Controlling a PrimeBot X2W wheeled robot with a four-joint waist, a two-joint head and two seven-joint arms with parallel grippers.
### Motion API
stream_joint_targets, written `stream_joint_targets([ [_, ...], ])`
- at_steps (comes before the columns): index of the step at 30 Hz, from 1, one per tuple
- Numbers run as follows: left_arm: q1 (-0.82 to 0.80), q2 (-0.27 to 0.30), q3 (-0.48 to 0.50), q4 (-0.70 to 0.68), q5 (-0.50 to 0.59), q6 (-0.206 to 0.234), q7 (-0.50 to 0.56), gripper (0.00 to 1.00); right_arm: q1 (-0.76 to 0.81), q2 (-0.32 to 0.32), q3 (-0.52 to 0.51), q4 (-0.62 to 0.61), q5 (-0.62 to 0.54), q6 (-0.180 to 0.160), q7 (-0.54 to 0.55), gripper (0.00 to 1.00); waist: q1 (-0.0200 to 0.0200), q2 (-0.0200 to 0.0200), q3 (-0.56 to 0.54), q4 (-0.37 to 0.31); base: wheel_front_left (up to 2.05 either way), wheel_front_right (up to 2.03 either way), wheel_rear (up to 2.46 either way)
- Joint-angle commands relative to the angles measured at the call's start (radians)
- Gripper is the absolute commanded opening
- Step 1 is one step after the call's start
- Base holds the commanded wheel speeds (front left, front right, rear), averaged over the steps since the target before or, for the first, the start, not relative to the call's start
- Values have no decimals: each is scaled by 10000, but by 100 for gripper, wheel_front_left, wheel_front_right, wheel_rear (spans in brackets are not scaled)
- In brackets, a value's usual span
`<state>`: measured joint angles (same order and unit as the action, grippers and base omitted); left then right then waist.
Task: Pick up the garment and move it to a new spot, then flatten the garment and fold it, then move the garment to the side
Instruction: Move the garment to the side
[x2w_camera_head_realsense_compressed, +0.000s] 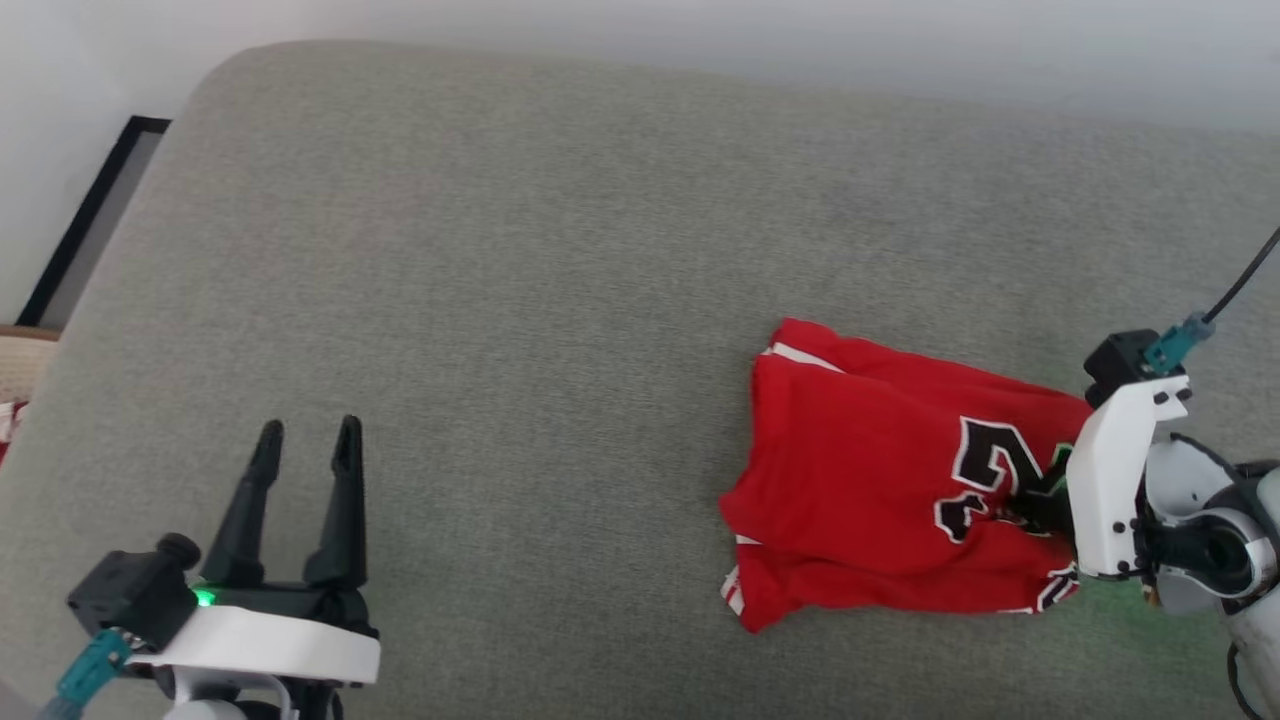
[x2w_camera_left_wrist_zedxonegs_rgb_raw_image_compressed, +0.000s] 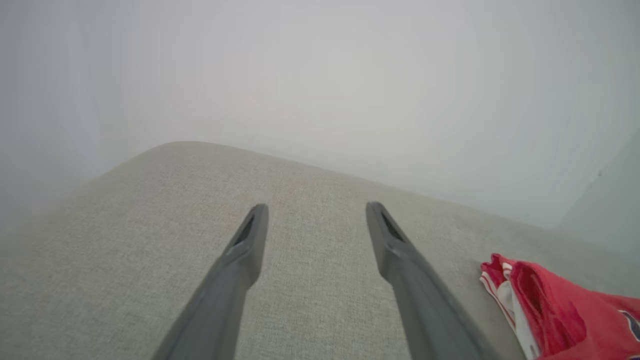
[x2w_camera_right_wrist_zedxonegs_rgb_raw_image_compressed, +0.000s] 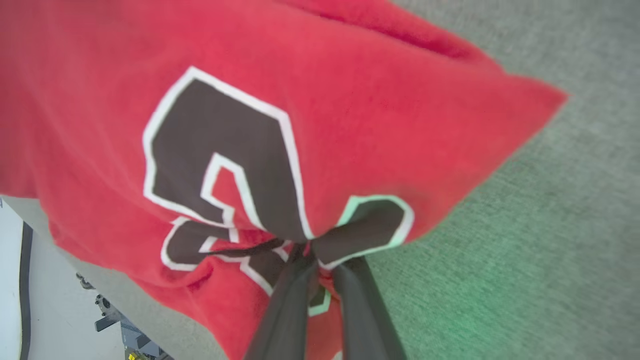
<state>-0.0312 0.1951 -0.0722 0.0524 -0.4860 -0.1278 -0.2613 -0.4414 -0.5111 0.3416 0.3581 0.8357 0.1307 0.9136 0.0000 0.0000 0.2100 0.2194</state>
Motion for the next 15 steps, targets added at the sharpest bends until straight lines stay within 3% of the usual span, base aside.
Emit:
stream_joint_targets([
  [1, -144, 84, 123, -86, -55, -34, -46, 100, -58, 60, -38, -275, 33, 0, -52, 0, 0, 0, 7, -252, 0, 0, 0],
  [15, -1260, 594, 155, -337, 125, -34, -46, 100, -962, -1036, -1027, -1669, -585, -2, -771, 0, 0, 0, 618, -1863, 0, 0, 0],
])
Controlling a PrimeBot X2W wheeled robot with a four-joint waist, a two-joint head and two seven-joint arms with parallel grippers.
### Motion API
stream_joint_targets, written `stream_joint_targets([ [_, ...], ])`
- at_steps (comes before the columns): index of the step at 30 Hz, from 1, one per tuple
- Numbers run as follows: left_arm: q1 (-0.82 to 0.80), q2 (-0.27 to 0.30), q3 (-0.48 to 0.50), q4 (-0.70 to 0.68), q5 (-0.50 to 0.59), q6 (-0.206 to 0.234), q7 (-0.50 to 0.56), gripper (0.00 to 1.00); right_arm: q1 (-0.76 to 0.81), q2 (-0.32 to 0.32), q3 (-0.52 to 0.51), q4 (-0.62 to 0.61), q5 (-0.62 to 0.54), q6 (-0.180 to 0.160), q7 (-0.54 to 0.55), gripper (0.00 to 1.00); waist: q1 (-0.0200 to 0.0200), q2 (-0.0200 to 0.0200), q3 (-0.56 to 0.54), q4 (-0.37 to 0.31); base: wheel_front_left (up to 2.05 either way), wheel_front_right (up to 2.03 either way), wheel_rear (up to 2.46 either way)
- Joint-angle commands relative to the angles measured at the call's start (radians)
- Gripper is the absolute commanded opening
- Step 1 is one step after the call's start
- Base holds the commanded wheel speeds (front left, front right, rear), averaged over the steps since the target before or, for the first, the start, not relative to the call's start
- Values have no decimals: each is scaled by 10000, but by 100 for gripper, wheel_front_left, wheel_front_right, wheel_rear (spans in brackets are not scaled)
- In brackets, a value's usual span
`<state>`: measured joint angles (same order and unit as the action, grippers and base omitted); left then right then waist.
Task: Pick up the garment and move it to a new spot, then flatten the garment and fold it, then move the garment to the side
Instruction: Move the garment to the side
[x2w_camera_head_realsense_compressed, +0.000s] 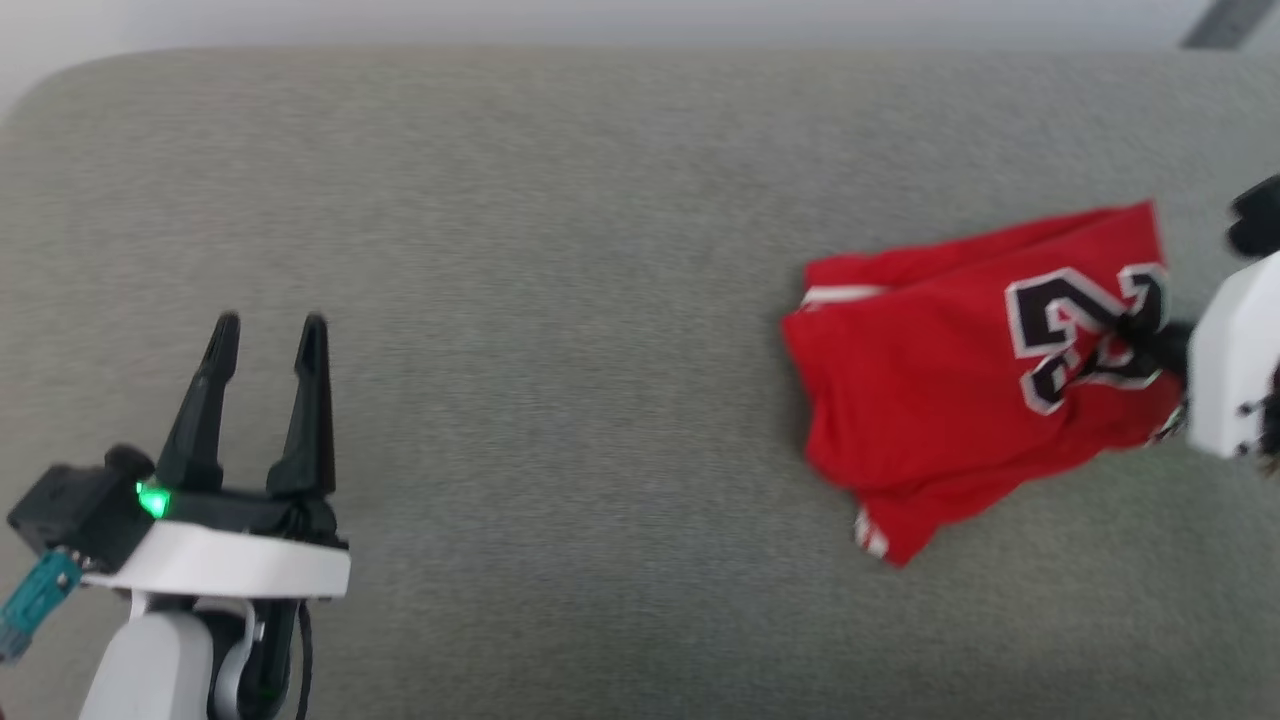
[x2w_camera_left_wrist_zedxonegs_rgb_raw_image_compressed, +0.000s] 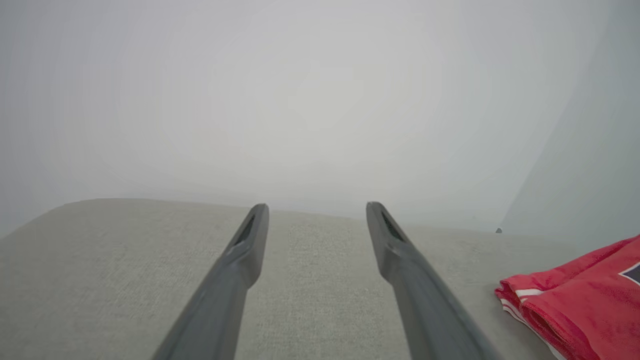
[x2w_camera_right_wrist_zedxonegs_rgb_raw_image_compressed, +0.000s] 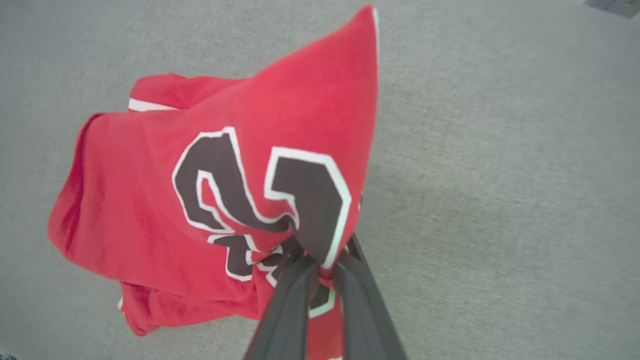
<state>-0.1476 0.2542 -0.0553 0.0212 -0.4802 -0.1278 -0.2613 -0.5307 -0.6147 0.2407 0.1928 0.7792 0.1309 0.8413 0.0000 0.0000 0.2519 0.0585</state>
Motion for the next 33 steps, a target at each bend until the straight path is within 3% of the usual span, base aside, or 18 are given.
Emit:
stream_joint_targets([
  [1, -228, 45, -74, -47, 98, -34, -45, 100, -160, -99, -102, -41, -47, -4, -149, 0, 0, 0, 279, -380, 0, 0, 0],
  [7, -1149, 266, -597, -287, 380, -34, -46, 100, -750, -743, -570, 265, -579, -4, -1186, 0, 0, 0, 907, -1281, 0, 0, 0],
  [16, -2304, 525, -1571, -367, 593, -34, -46, 100, -1501, -1379, -798, 1382, -1234, -5, -3049, 0, 0, 0, 1587, -2067, 0, 0, 0],
  [24, -3126, 609, -2413, -294, 607, -34, -46, 100, -2330, -1725, -1043, 2949, -2078, -5, -4346, 0, 0, 0, 2130, -2359, 0, 0, 0],
  [33, -3737, 558, -3007, -291, 519, -34, -46, 100, -3269, -1761, -1443, 4911, -3820, -7, -5657, 0, 0, 0, 2648, -2291, 0, 0, 0],
])
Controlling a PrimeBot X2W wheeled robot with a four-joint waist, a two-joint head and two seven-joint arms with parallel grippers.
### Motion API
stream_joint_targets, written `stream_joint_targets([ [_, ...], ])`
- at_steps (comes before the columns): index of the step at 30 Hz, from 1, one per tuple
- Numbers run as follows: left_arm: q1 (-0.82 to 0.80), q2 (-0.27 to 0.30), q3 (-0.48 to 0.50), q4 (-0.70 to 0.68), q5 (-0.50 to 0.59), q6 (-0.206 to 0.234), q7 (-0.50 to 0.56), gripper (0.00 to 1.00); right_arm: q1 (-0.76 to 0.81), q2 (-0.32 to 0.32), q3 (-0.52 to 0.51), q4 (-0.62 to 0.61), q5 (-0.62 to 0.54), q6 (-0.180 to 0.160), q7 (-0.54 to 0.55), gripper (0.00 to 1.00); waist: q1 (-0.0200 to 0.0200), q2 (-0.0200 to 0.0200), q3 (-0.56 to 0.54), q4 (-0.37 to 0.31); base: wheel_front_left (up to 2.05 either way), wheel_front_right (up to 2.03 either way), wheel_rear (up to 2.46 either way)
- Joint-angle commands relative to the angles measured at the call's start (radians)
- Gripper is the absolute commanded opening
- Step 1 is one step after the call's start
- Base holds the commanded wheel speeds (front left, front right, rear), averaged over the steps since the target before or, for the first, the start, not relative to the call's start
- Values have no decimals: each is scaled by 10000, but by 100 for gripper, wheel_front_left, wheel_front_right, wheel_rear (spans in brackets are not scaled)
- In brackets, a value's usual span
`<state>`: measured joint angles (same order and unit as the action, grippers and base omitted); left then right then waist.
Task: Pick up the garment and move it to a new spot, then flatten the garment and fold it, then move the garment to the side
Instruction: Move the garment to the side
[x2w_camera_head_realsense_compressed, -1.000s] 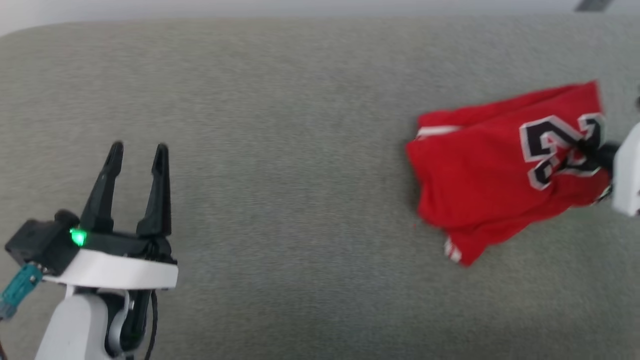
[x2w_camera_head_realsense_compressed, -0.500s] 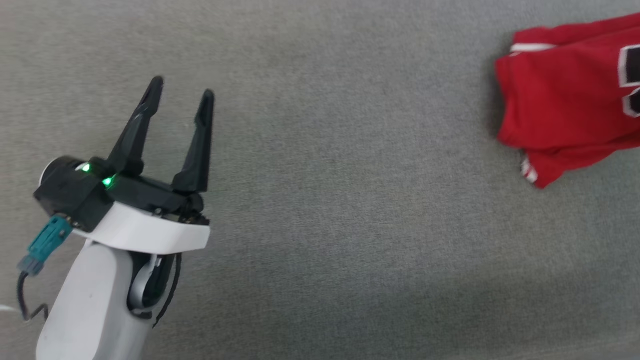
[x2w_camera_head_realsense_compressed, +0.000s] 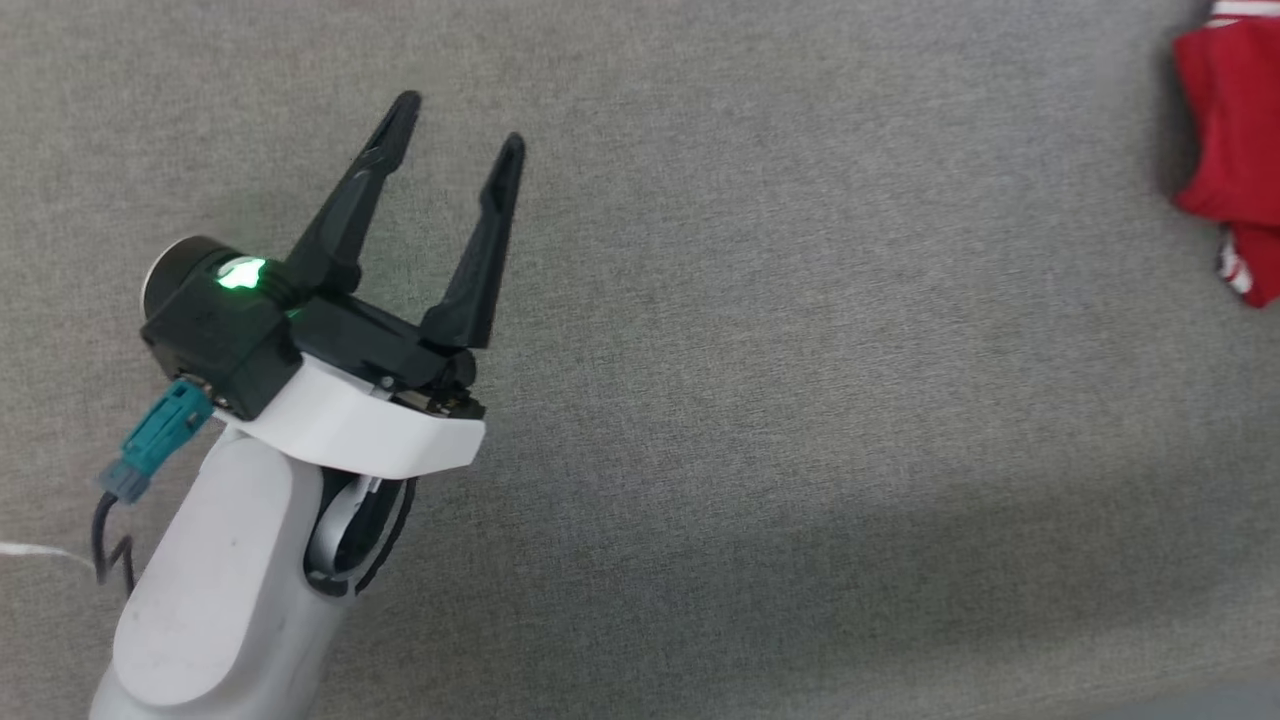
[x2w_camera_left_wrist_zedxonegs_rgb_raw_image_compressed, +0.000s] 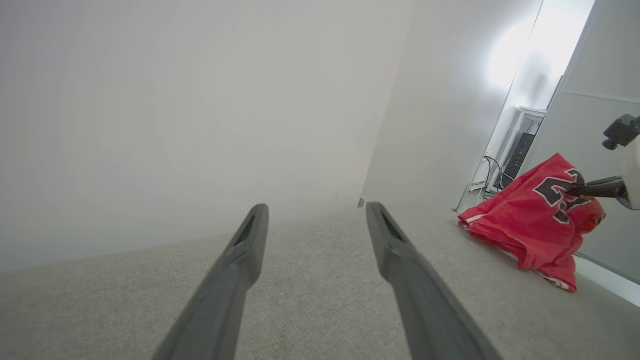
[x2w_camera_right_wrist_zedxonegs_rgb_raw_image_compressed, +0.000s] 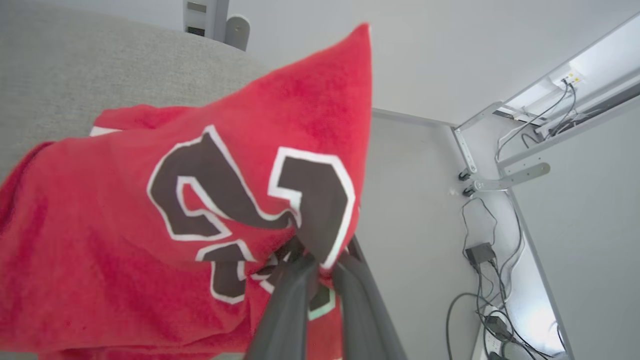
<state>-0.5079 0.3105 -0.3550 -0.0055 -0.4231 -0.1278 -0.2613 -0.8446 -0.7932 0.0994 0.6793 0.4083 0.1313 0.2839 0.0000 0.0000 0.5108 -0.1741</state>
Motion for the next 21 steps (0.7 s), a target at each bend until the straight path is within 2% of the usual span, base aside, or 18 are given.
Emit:
stream_joint_targets([
  [1, -184, -20, -73, -34, -64, -34, -46, 100, -220, 64, -123, 294, -329, -11, -224, 0, 0, 0, 108, 55, 0, 0, 0],
  [5, -345, -39, -256, -44, -73, -34, -46, 100, -546, 433, -502, 1196, -1116, -9, -789, 0, 0, 0, 252, 117, 0, 0, 0],
  [14, -485, 24, -424, -19, -187, -34, -46, 100, -1006, 1095, -991, 2584, -2099, -9, -1373, 0, 0, 0, 327, 233, 0, 0, 0],
  [15, -492, 20, -399, -5, -218, -34, -46, 100, -1063, 1124, -1036, 2712, -2196, -9, -1426, 5, 0, 0, 320, 246, 0, 0, 0],
  [18, -460, 46, -344, -4, -283, -34, -46, 100, -1196, 1179, -1177, 2979, -2410, -9, -1653, 43, 0, 0, 275, 262, 0, 0, 0],
  [19, -431, 47, -313, -11, -293, -34, -46, 100, -1250, 1180, -1226, 3063, -2481, -9, -1703, 78, 0, 0, 249, 263, 0, 0, 0],
  [20, -392, 47, -273, -25, -310, -34, -46, 100, -1320, 1177, -1291, 3115, -2527, -11, -1810, 100, 0, 0, 219, 260, 0, 0, 0],
  [21, -342, 46, -222, -43, -341, -34, -46, 100, -1363, 1156, -1361, 3194, -2599, -9, -1863, 100, 0, 0, 185, 257, 0, 0, 0],
])
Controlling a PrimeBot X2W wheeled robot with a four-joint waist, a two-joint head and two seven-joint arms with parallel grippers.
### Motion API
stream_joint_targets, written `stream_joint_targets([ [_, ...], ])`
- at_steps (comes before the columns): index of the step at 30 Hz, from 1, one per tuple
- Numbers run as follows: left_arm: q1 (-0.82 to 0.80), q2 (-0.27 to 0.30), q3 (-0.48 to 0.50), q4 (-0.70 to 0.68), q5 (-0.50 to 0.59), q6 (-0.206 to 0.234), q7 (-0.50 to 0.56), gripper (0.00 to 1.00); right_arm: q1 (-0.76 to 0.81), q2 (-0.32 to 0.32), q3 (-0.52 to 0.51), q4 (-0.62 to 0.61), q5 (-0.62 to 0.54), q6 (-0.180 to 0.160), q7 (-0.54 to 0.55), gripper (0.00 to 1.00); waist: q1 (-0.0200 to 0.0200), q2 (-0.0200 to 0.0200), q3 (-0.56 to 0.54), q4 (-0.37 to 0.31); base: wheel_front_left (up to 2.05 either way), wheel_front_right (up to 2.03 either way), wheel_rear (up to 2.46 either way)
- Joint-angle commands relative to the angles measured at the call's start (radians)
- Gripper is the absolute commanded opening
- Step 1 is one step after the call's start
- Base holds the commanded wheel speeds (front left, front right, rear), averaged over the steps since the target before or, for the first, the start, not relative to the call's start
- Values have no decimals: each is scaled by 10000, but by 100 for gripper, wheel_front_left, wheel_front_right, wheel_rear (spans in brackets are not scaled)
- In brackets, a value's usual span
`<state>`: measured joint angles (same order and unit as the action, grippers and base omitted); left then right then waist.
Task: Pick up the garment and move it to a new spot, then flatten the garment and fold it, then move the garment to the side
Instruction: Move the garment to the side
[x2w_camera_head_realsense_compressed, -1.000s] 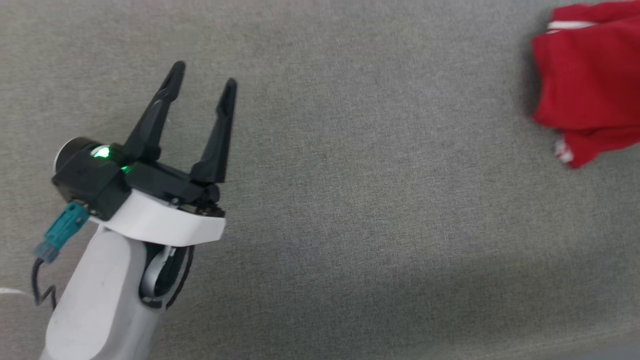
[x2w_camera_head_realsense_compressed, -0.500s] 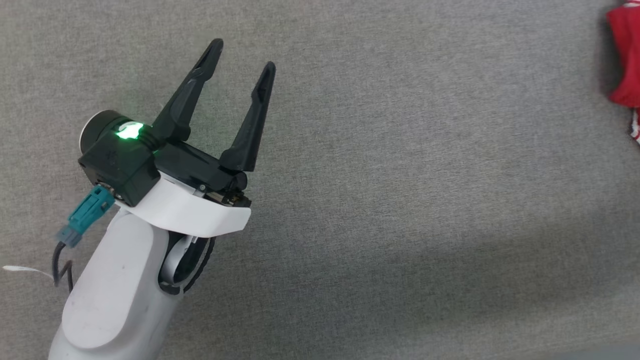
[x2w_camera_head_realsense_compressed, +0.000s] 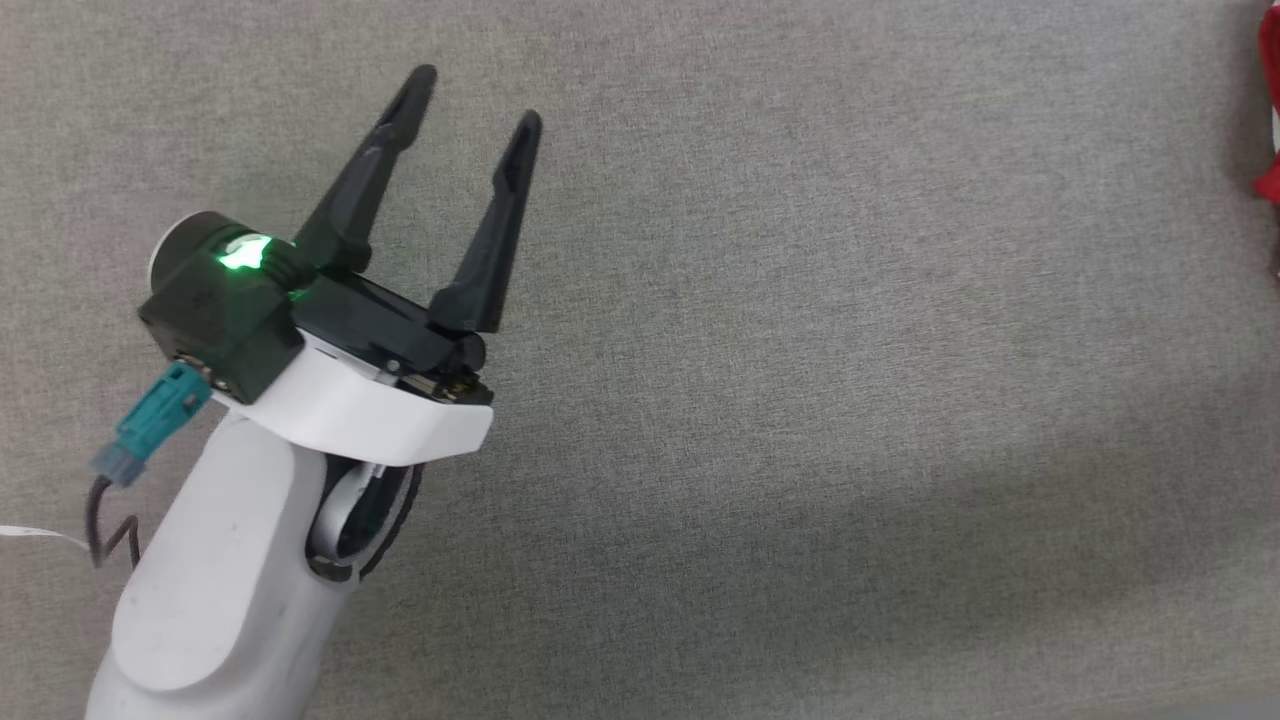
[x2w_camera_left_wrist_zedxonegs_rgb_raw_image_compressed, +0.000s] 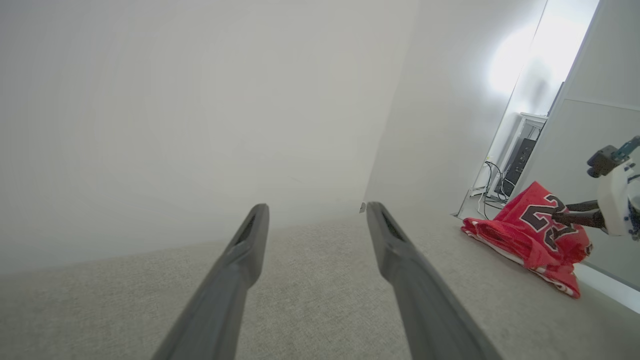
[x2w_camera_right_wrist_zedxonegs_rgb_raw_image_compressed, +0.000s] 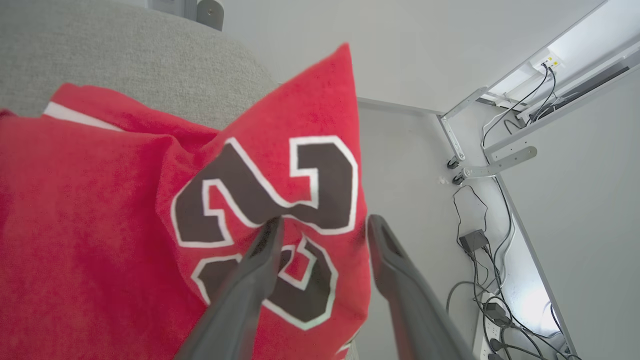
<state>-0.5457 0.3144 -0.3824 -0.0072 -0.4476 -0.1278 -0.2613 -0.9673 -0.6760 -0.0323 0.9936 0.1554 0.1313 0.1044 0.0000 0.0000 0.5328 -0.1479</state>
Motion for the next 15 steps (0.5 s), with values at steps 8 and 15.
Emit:
stream_joint_targets([
  [8, 463, 35, 697, -149, -113, -34, -46, 100, -334, 229, -360, 361, -306, -9, -577, 100, 0, 0, -394, -6, 0, 0, 0],
  [15, 988, 142, 1327, -129, -10, -34, -46, 100, -145, 814, -219, 52, 359, -9, -1212, 100, 0, 0, -860, 51, 0, 0, 0],
])
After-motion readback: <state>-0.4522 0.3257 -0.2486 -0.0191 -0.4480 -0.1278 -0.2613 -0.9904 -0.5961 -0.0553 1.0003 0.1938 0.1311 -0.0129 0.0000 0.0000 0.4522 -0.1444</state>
